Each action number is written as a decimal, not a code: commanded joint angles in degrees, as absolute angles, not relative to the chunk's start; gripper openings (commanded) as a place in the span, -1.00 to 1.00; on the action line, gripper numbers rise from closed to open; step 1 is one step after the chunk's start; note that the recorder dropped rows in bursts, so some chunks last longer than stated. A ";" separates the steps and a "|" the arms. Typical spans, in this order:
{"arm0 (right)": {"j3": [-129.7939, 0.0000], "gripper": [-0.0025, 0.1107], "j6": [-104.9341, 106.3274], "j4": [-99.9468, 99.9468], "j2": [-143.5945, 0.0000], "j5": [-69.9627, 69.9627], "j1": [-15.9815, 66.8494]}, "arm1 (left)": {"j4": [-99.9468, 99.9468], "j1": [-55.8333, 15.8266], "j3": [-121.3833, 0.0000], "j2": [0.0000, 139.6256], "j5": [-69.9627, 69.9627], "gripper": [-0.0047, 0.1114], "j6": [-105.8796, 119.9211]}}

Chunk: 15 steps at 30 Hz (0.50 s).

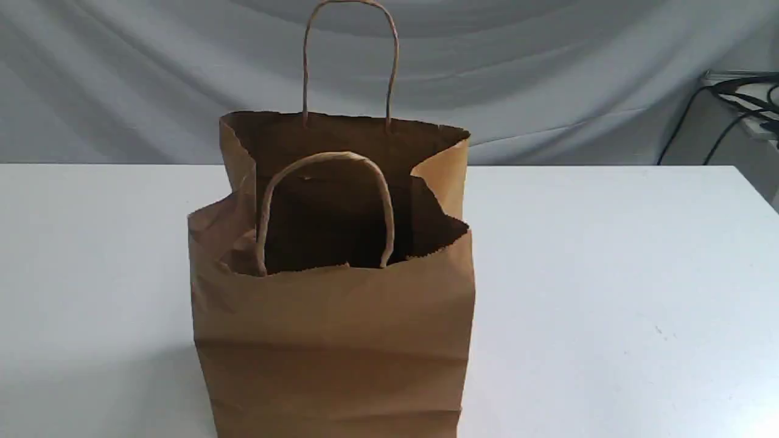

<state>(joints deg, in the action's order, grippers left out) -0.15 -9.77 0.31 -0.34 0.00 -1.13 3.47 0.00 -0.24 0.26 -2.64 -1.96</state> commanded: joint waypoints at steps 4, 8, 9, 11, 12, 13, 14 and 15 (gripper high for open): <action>0.00 -0.96 -9.38 0.62 0.00 -0.31 -1.10 | 3.76 0.07 0.00 0.00 -1.75 -0.92 -2.94; 0.00 -0.96 -9.38 0.62 0.00 -0.31 -1.10 | 3.76 0.07 0.00 0.00 -1.75 -0.92 -2.94; 0.00 -0.96 -9.38 0.62 0.00 -0.31 -1.10 | 3.76 0.07 0.00 0.00 -1.75 -0.92 -2.94; 0.00 -0.96 -9.38 0.62 0.00 -0.31 -1.10 | 3.76 0.07 0.00 0.00 -1.75 -0.92 -2.94; 0.00 -0.96 -9.38 0.62 0.00 -0.31 -1.10 | 3.76 0.07 0.00 0.00 -1.75 -0.92 -2.94; 0.00 -0.96 -9.38 0.62 0.00 -0.31 -1.10 | 3.76 0.07 0.00 0.00 -1.75 -0.92 -2.94; 0.00 -0.96 -9.51 0.62 0.00 -0.31 -1.10 | 3.76 0.07 0.00 0.00 -1.75 -0.92 -2.94; 0.00 -0.96 -9.51 0.62 0.00 -0.31 -1.10 | 3.76 0.07 0.00 0.00 -1.75 -0.92 -2.94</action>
